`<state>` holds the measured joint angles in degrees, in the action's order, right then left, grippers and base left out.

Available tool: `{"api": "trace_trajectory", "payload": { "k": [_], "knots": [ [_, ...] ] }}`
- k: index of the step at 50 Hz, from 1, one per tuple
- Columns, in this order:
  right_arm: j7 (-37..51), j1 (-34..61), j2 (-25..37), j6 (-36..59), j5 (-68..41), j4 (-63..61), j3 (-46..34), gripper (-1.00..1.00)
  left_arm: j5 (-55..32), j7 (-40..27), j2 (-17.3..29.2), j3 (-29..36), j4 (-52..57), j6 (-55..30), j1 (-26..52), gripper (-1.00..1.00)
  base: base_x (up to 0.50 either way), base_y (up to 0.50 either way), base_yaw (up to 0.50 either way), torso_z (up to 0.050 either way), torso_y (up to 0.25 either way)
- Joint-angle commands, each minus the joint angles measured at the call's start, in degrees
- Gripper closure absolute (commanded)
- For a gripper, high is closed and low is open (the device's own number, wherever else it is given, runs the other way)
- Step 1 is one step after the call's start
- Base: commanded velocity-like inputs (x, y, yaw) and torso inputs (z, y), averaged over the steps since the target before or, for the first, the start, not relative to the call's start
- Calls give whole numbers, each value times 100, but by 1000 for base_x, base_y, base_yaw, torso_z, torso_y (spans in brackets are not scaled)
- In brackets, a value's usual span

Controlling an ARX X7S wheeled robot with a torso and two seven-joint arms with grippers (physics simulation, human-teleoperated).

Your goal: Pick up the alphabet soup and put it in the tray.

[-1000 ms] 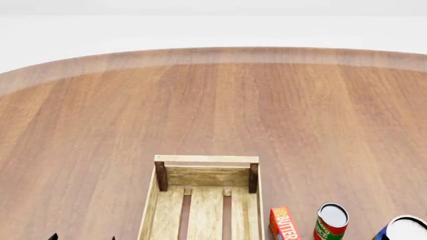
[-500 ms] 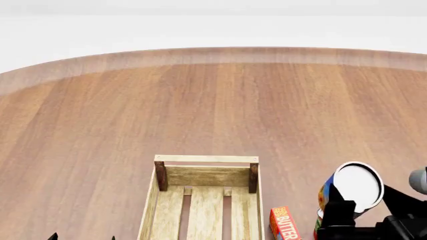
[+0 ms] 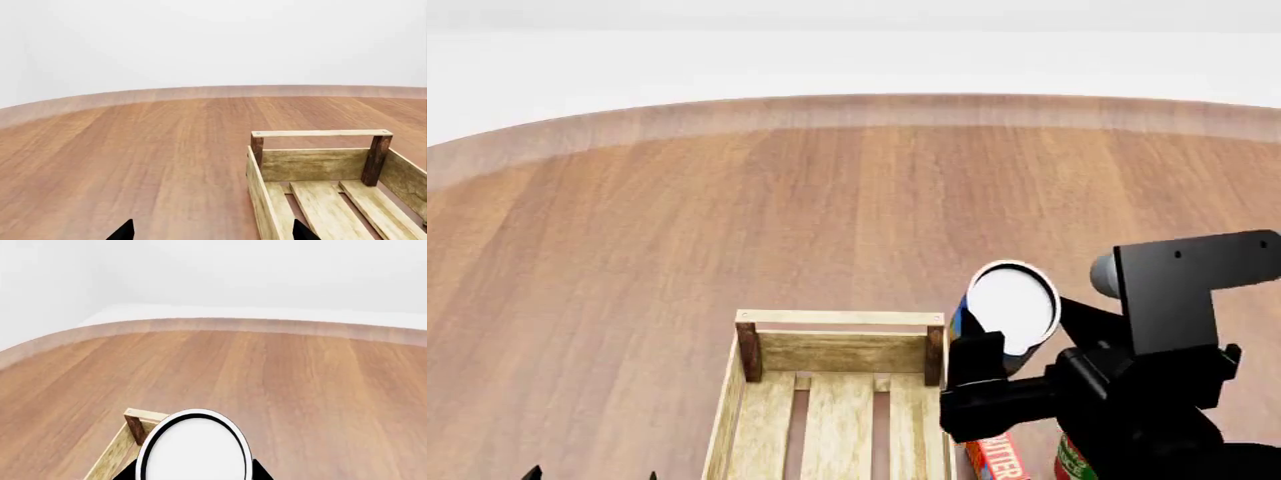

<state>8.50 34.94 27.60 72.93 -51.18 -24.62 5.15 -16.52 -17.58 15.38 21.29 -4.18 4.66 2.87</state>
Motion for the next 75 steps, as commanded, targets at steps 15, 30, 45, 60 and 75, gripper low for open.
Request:
{"api": "trace_trajectory", "payload": {
  "k": [15,30,45,60,75],
  "knots": [
    [-619,914,-663,-965,990,1317,-1855,100,-54,-28,38,24,18,25,10,-100,0,0,0,0,1],
    [-985,1027,-1076,-1713,1412,2400,-2372,100,-87,-42,53,45,17,30,14,-100,0,0,0,1,1],
    [-1237,992,-1363,-2355,1653,3278,-2588,100,-122,-79,91,62,104,-2,-17,-100,0,0,0,0,1],
    [-1406,905,-1528,-2743,1760,3717,-2748,100,-137,-84,101,82,71,27,7,-100,0,0,0,0,1],
    [-1545,876,-1636,-3025,1842,4077,-2888,100,-155,-90,106,105,39,47,31,-100,0,0,0,0,1]
  ]
}}
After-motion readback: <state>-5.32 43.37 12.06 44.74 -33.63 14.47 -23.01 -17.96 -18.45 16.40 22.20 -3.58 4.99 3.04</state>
